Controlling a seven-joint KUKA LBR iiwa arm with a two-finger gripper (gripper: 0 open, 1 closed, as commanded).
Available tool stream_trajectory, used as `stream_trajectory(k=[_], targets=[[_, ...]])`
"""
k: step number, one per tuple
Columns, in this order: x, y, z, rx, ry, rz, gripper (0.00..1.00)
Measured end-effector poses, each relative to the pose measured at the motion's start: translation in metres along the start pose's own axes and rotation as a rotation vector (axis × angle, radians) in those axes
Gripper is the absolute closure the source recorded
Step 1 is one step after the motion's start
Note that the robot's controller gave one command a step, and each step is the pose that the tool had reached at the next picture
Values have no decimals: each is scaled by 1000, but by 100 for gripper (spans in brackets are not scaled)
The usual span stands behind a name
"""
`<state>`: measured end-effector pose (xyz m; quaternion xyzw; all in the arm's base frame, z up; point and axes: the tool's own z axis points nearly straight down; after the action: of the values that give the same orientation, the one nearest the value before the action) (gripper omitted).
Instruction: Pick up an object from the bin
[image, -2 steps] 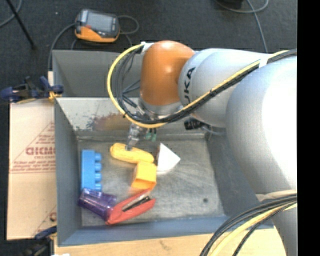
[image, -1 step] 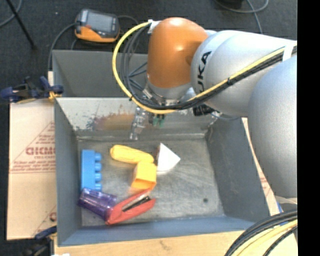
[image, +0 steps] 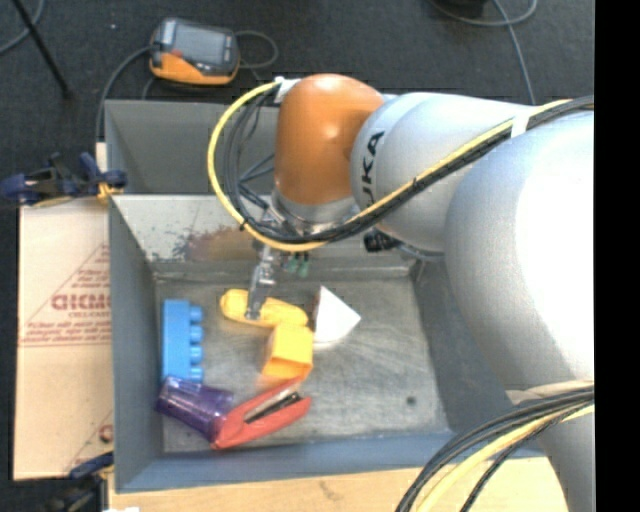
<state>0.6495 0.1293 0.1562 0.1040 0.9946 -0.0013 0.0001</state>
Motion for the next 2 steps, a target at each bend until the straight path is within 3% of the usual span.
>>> stream_trajectory(k=[1,2], targets=[[-1,0,-4,-2,-4,0,0],[12,-8,52,-7,-6,79,0]])
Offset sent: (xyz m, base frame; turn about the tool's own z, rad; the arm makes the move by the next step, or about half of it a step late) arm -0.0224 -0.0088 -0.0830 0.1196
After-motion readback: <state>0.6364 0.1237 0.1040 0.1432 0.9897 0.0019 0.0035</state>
